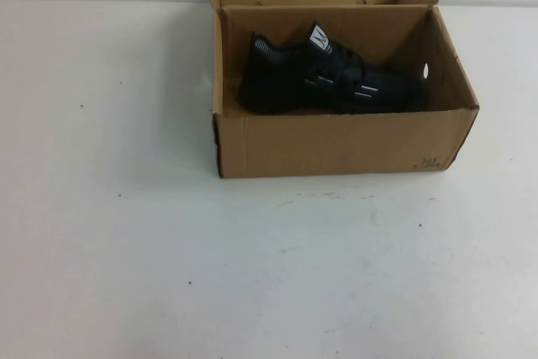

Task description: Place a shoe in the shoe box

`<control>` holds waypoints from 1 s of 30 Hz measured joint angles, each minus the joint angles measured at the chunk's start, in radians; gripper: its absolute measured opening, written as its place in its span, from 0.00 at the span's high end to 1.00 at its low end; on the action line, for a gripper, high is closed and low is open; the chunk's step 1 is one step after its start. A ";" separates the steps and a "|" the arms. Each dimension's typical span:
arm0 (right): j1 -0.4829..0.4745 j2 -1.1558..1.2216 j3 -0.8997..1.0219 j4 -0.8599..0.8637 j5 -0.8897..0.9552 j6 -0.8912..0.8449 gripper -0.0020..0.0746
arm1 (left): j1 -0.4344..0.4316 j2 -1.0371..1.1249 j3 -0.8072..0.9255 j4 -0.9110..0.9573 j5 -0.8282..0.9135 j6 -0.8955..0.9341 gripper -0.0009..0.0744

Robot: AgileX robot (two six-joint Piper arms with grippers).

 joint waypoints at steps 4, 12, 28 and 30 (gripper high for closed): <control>0.000 0.000 0.000 0.000 0.000 0.000 1.00 | 0.000 0.000 0.000 0.000 0.000 0.000 0.99; 0.000 0.000 0.000 0.000 0.000 0.000 1.00 | 0.000 0.000 0.000 0.000 0.000 0.000 0.99; 0.000 -0.060 0.168 -0.118 -0.403 0.214 1.00 | 0.000 0.000 0.000 0.000 0.002 0.000 0.99; 0.000 -0.091 0.212 -0.234 -0.423 0.354 1.00 | 0.000 0.000 0.000 0.000 0.002 0.000 0.99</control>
